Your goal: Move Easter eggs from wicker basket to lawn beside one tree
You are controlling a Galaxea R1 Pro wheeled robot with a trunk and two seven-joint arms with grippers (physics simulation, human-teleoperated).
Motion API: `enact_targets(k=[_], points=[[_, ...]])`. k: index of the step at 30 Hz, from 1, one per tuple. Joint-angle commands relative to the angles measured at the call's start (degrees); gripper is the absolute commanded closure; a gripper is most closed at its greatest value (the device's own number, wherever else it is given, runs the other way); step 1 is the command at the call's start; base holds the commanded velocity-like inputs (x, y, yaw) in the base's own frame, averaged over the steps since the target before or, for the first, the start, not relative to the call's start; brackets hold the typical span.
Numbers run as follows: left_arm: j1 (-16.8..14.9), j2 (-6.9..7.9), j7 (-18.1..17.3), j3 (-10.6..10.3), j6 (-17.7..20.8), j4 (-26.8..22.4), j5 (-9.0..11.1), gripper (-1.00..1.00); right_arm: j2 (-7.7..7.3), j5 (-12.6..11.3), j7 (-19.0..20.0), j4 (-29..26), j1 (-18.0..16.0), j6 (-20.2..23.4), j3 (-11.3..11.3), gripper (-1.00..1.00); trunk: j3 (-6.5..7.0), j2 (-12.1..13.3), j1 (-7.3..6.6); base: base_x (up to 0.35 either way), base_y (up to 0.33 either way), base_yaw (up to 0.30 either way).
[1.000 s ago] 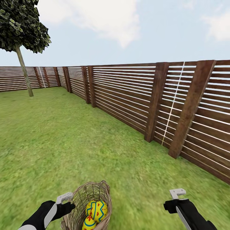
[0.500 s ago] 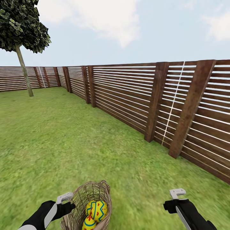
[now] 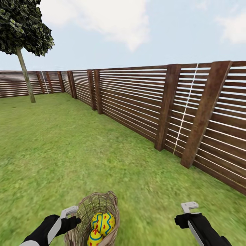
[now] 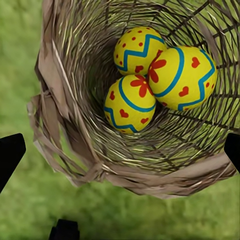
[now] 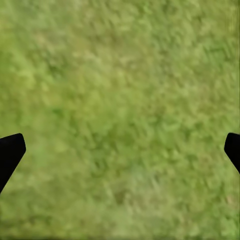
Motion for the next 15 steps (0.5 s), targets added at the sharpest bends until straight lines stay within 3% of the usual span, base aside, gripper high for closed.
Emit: enact_targets(k=[1,9,15], points=[[-0.03,-0.05,-0.20,0.38,0.38,-0.05,0.05,-1.00,-0.07,-0.25,-0.29,-0.07,-0.03,0.27,0.38,-1.00,-0.24,-0.45,0.22,0.000,0.000,0.000],[-0.03,-0.02,-0.20,0.30,0.41,-0.01,0.00,-1.00,-0.10,-0.25,-0.29,-0.07,-0.05,0.03,1.29,-1.00,-1.68,-3.66,1.98,0.000,0.000,0.000],[-0.01,-0.02,-0.27,0.34,0.39,-0.09,0.01,-1.00,-0.06,-0.25,-0.29,-0.07,-0.03,0.01,1.32,-1.00,-1.68,-3.66,1.98,0.000,0.000,0.000]])
